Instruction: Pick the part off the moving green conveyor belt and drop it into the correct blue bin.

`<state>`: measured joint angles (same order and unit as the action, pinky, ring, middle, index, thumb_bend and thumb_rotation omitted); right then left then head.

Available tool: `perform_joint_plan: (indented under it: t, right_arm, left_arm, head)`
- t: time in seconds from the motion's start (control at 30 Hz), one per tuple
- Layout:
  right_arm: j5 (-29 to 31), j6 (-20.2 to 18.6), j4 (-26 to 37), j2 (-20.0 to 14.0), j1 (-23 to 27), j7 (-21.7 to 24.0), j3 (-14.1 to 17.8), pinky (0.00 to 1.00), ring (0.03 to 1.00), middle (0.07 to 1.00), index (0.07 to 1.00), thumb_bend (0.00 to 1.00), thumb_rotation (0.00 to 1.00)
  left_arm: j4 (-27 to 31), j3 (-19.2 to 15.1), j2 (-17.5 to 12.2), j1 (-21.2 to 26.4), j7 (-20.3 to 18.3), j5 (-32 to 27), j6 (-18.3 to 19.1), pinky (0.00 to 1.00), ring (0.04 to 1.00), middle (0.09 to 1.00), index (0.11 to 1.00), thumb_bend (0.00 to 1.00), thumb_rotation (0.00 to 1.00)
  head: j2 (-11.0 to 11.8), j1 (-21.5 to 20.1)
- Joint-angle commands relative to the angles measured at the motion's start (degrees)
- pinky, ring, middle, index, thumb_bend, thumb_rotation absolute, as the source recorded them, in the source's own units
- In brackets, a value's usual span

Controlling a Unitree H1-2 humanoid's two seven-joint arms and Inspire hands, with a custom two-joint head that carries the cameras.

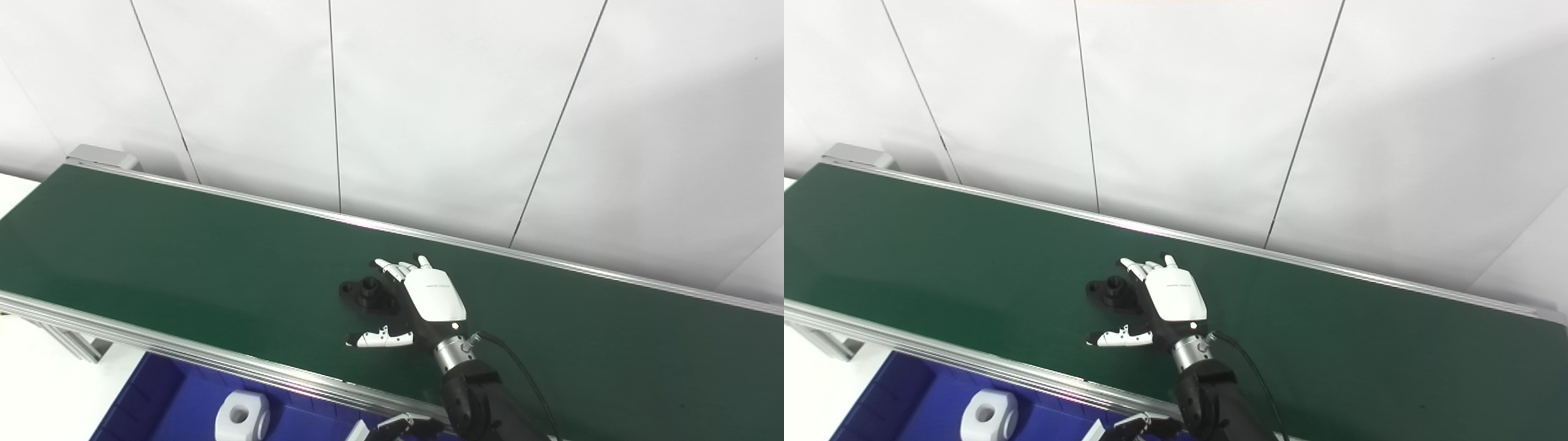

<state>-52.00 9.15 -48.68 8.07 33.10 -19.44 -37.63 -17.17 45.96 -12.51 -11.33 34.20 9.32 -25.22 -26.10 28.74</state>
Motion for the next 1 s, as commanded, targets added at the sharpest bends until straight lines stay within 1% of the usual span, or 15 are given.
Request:
perform_joint_plan:
  t: [0.0,0.03,0.1,0.17,0.2,0.23,0.27,0.33,0.37,0.4,0.47,0.57,0.83,0.93,0.97]
  right_arm:
    - [-0.13,-0.94,0.65,1.43,2.01,-2.51,-0.09,0.95,0.837,0.808,0.856,0.83,0.66]
    - [-0.33,-1.1,0.39,1.44,2.07,-3.02,-0.21,0.92,0.822,0.8,0.851,0.82,0.63]
    - [-0.65,-1.33,-0.12,1.47,2.19,-4.02,-0.35,0.9,0.813,0.796,0.849,0.82,0.62]
    - [-0.69,-1.76,-0.58,1.58,2.3,-4.74,-0.24,0.85,0.784,0.782,0.842,0.79,0.56]
    - [-0.63,-2.04,-0.75,1.66,2.33,-4.94,-0.13,0.77,0.714,0.752,0.832,0.77,0.37]
    - [-0.12,-1.92,-1.12,1.63,2.44,-4.88,0.22,0.7,0.665,0.722,0.819,0.76,0.27]
    - [0.25,-1.79,-1.4,1.59,2.52,-4.83,0.45,0.55,0.567,0.656,0.789,0.76,0.09]
    - [0.8,-2.26,-1.68,1.51,2.59,-4.18,0.85,0.49,0.526,0.628,0.771,0.76,0.03]
    - [0.79,-2.99,-1.74,1.38,2.62,-3.74,0.89,0.42,0.492,0.598,0.738,0.63,0.02]
    - [0.82,-3.88,-1.81,1.32,2.63,-3.14,0.95,0.36,0.475,0.58,0.698,0.55,0.01]
    - [0.54,-6.17,-1.73,1.1,2.68,-1.75,0.68,0.32,0.464,0.578,0.669,0.5,0.0]
    - [0.14,-9.17,-1.05,0.72,2.71,0.47,0.02,0.3,0.455,0.577,0.673,0.49,0.0]
    - [1.89,-14.5,2.46,-0.48,2.95,11.91,-0.25,0.3,0.452,0.569,0.71,0.49,0.0]
    - [2.07,-16.18,4.41,-0.85,2.83,14.83,-0.29,0.31,0.455,0.564,0.691,0.49,0.0]
    - [2.04,-16.65,5.01,-0.97,2.79,15.62,-0.38,0.31,0.458,0.559,0.666,0.49,0.0]
  left_arm:
    - [1.56,1.99,2.57,1.07,-1.9,1.25,-1.71,0.66,0.76,0.792,0.774,0.85,0.84]
    - [1.6,1.92,2.53,0.99,-1.98,1.22,-1.71,0.65,0.756,0.79,0.774,0.85,0.84]
    - [1.73,1.83,2.45,0.9,-2.14,1.16,-1.71,0.65,0.755,0.79,0.773,0.85,0.84]
    - [1.81,1.87,2.35,0.88,-2.09,1.28,-1.71,0.65,0.752,0.788,0.771,0.84,0.83]
    - [1.83,1.92,2.3,0.88,-1.97,1.41,-1.71,0.64,0.749,0.786,0.771,0.84,0.83]
    - [1.72,1.99,2.32,0.93,-1.76,1.5,-1.71,0.64,0.748,0.784,0.77,0.84,0.83]
    - [1.64,2.04,2.35,0.97,-1.62,1.55,-1.71,0.64,0.747,0.782,0.768,0.83,0.83]
    - [1.68,2.0,2.33,0.91,-1.65,1.39,-1.71,0.64,0.747,0.781,0.767,0.84,0.83]
    - [1.76,1.96,2.32,0.87,-1.74,1.38,-1.71,0.64,0.748,0.781,0.768,0.83,0.83]
    - [1.83,1.93,2.29,0.81,-1.63,1.48,-1.71,0.65,0.75,0.781,0.768,0.83,0.83]
    - [2.07,1.94,2.19,0.73,-1.77,1.25,-1.71,0.65,0.747,0.778,0.767,0.82,0.83]
    - [2.17,1.84,2.18,0.62,-1.76,1.29,-1.71,0.64,0.743,0.776,0.765,0.82,0.83]
    - [2.45,1.28,2.15,0.08,-2.44,0.71,-1.71,0.65,0.747,0.78,0.767,0.85,0.84]
    - [2.5,1.41,1.94,0.11,-1.95,1.44,-1.71,0.65,0.746,0.781,0.767,0.84,0.84]
    - [2.48,1.49,1.89,0.15,-1.69,1.71,-1.71,0.65,0.745,0.779,0.765,0.84,0.84]
  head:
    - [-0.09,-0.02]
    - [-0.05,-0.13]
    - [-0.13,-0.16]
    - [-0.2,-0.2]
    - [-0.25,-0.22]
    - [-0.25,-0.22]
    - [-0.25,-0.22]
    - [-0.33,-0.29]
    - [-0.33,-0.29]
    - [-0.39,-0.42]
    - [-0.58,-0.62]
    - [-0.58,-0.62]
    - [-1.09,-1.28]
    - [-1.18,-1.33]
    - [-1.18,-1.33]
